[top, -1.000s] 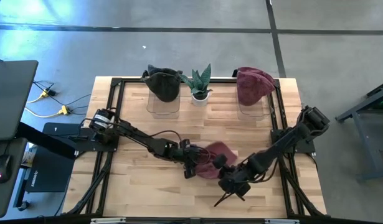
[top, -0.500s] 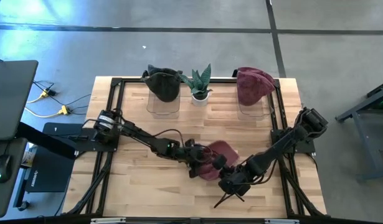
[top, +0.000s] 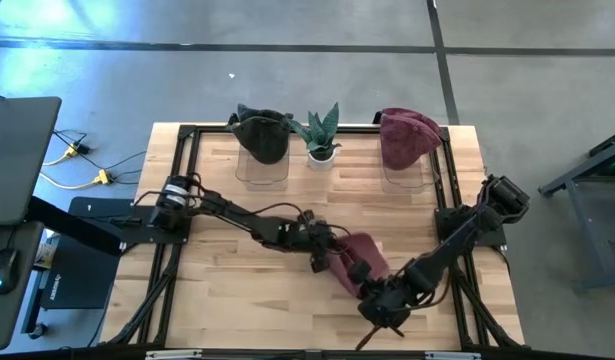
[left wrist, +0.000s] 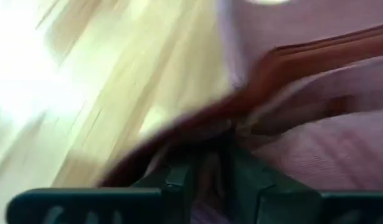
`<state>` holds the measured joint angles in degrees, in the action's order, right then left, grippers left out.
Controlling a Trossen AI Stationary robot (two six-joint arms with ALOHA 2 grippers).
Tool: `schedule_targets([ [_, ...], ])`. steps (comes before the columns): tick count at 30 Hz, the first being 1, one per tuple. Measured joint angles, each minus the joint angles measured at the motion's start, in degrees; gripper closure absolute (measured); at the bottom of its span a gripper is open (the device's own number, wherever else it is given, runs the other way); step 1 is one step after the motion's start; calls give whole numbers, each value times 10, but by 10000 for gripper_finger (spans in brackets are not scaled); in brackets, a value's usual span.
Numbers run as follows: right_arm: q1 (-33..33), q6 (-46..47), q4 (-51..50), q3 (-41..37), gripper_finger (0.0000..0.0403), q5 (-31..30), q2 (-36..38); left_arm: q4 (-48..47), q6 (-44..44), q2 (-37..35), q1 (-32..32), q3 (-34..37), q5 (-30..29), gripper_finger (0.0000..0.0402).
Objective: Pick & Place hat
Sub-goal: Put the red cap into the right transparent bin
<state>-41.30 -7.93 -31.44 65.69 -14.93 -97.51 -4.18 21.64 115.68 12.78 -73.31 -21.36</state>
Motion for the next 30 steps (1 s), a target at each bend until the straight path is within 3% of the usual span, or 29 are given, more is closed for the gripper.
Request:
schedule_targets([
  [5,2,49,1,0,386,-5,1,-50,-150,-5,38,-67,65,353],
  [12,4,111,-9,0,394,-11,1,-134,-296,-5,86,-118,68,355],
  [16,3,133,-11,0,397,-25,1,-123,-371,-3,98,-117,134,329],
  [19,1,158,-11,0,397,-42,1,-108,-396,19,100,-117,145,287],
  [23,-3,184,-21,0,398,-69,1,-54,-408,45,96,-117,132,222],
  [30,-5,210,-24,0,397,-88,1,17,-358,79,108,-119,0,162],
])
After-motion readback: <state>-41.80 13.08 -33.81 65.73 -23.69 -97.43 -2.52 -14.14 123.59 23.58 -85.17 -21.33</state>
